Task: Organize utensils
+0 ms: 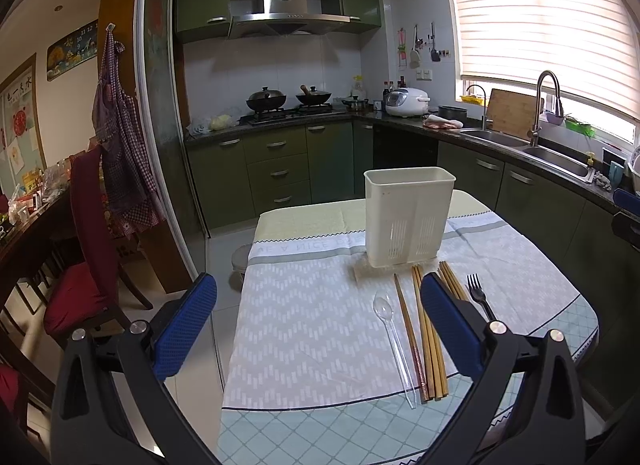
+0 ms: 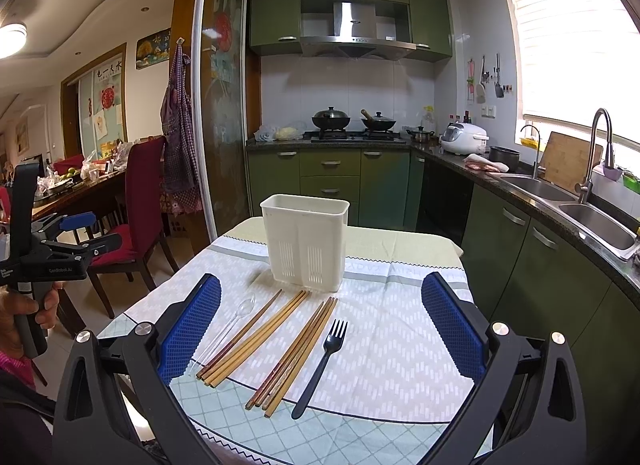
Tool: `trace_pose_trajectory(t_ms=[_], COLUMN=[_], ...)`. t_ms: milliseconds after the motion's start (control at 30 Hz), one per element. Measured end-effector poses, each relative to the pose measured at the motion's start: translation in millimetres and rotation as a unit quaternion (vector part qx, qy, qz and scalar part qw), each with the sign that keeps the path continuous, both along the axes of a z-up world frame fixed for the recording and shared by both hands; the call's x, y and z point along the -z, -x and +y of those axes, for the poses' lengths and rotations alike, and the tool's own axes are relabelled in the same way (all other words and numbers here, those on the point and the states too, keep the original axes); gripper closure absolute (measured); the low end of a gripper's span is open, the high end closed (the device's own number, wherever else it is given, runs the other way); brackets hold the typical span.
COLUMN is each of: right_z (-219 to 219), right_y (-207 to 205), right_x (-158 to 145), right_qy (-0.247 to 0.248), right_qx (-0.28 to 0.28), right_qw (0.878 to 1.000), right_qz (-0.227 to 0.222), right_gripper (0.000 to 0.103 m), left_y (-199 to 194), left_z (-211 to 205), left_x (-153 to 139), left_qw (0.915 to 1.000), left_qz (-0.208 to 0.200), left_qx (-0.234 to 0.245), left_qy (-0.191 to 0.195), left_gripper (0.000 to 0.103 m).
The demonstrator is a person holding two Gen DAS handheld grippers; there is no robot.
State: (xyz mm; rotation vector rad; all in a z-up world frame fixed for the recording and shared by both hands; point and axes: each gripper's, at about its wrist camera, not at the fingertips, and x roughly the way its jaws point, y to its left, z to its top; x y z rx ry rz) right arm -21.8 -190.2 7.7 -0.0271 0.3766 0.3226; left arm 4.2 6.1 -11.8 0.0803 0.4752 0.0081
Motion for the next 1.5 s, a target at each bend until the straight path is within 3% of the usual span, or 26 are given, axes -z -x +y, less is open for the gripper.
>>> trace_pose_trajectory(t_ms=[533, 600, 767, 1367, 1500], right_z=[3.6, 10.0, 12.1, 15.9, 12.9], right_y=[2.0, -5.3, -8.2, -10.2, -11.0], right_x=[5.8, 23.6, 28.4, 34.7, 23.6], right_qy=[0.001, 0.002, 0.002, 0.005, 0.006], right_qx=[0.0, 0.0, -0.001, -0.001, -0.002], right_qw=[1.0, 1.0, 1.0, 1.0, 1.0], right_qz=[0.003, 0.006, 0.007, 0.015, 0.019], right_gripper=[0.004, 0.004, 0.004, 0.004, 0.004], left_y=[5.4, 7.4, 0.6, -1.2, -2.3], left_z=[-4.9, -5.8, -3.0, -2.8, -3.4], left_x=[5.4, 6.6, 6.5, 3.6, 4.5], left_qw=[1.0, 1.0, 1.0, 1.0, 1.0], left_qz=[0.002, 0.002, 0.003, 0.004, 0.005], left_qx=[0.004, 0.004, 0.003, 0.004, 0.004], left_qy=[0.001, 0.001, 0.001, 0.001, 0.001], left_gripper=[0.006, 0.006, 0.006, 0.006, 0.006])
